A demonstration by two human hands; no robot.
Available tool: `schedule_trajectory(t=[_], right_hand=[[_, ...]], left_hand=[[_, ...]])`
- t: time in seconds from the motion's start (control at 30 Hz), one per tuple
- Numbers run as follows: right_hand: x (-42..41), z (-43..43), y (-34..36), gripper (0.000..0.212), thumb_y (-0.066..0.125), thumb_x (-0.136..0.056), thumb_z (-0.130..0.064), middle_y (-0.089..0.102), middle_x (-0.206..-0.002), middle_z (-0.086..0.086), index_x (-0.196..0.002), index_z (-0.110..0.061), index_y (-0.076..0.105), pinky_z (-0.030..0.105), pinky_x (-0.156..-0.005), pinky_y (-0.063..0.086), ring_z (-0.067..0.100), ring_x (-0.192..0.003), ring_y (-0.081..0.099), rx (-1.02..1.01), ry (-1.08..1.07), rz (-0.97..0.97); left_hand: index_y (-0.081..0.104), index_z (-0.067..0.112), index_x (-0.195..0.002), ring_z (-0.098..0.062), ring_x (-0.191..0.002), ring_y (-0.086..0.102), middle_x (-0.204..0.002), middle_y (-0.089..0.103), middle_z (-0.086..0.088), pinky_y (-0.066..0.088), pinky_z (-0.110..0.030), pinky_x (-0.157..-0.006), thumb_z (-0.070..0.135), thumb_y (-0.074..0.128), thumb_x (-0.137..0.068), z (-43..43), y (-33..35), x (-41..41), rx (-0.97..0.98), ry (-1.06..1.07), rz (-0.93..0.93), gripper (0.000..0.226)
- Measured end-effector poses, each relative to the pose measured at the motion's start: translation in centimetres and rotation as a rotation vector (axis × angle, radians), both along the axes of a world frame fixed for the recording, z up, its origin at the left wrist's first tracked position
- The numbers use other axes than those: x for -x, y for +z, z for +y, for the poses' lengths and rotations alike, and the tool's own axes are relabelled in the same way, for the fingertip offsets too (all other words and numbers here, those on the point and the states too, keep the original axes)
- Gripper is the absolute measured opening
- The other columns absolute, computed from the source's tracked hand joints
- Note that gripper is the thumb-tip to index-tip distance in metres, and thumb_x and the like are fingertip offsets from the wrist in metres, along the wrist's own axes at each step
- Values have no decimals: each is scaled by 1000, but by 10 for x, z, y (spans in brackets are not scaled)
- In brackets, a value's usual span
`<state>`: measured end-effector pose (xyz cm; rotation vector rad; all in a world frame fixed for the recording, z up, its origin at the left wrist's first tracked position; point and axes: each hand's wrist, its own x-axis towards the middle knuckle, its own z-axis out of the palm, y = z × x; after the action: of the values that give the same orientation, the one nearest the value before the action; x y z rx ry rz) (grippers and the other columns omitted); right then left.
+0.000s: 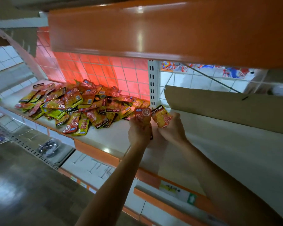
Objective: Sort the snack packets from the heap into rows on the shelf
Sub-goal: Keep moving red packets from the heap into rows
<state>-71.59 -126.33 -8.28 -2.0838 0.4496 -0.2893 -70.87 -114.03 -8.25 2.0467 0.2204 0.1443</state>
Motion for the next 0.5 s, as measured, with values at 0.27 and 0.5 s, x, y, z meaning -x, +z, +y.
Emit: schedule_trajectory(t=[0.27, 0.5], right_hand=[[69, -101, -1, 44, 65, -85, -14, 63, -106, 2, -125, -20, 49, 39, -85, 52, 21, -96, 64, -339, -60, -110], [139, -195, 12, 24, 72, -76, 0, 69, -94, 11, -93, -16, 67, 41, -75, 54, 27, -86, 66, -590, -164, -167]], left_hand=[[46, 21, -127, -13, -89, 58, -104, 61, 6, 44, -23, -74, 24, 71, -81, -96, -7, 30, 192, -255, 19, 52], [47, 21, -124, -18, -99, 63, -109, 65, 2, 54, -36, -85, 14, 71, -78, -185, 2, 73, 248, -455, 2, 53]])
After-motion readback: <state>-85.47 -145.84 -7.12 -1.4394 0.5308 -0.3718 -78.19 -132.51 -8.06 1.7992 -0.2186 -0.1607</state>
